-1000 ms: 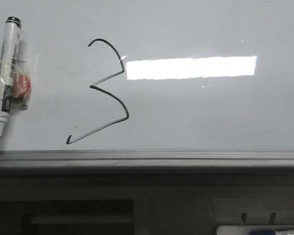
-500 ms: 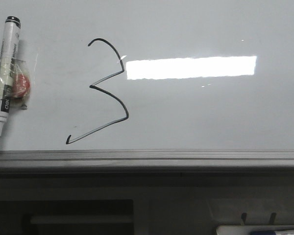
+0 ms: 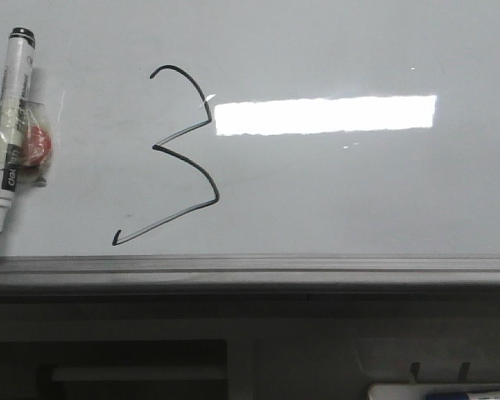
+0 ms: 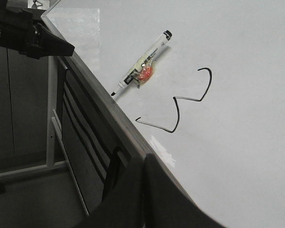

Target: Write number 3 on whiteboard

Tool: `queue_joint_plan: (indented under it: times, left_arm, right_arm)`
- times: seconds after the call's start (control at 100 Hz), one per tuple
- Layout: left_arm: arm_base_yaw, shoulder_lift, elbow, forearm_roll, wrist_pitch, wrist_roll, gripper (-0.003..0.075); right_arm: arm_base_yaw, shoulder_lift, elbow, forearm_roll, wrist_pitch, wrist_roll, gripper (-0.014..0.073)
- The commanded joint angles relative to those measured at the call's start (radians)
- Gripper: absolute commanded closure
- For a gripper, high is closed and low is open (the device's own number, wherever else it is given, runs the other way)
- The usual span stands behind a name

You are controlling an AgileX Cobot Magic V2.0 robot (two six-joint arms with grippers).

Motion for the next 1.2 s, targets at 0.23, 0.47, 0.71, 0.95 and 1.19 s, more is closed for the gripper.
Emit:
queue_joint_plan:
  times: [0.23, 0.47, 0.71, 0.95, 1.19]
  left_arm:
    - [0.004, -0.023, 0.012, -0.01, -0.044, -0.002, 0.0741]
    - [0.004, -0.023, 0.012, -0.01, -0.044, -0.002, 0.0741]
    - [0.004, -0.023, 0.012, -0.01, -0.044, -0.002, 0.0741]
    - [0.004, -0.023, 0.012, -0.01, -0.044, -0.002, 0.0741]
    - [0.004, -0.023, 0.012, -0.01, -0.044, -0.002, 0.0741]
  right_arm:
    - [0.0, 0.003, -0.028, -0.003, -0.11, 0.001, 0.0636]
    - [-0.007, 0.003, -0.028, -0.195, -0.136, 0.191, 0.0636]
    - [-0.152, 0.003, -0.028, -0.323, -0.148, 0.336, 0.0636]
    - [-0.527, -0.035, -0.028, -0.323, -0.177, 0.336, 0.0636]
    - [-0.873, -0.095, -0.028, -0.321, -0.162, 0.336, 0.0636]
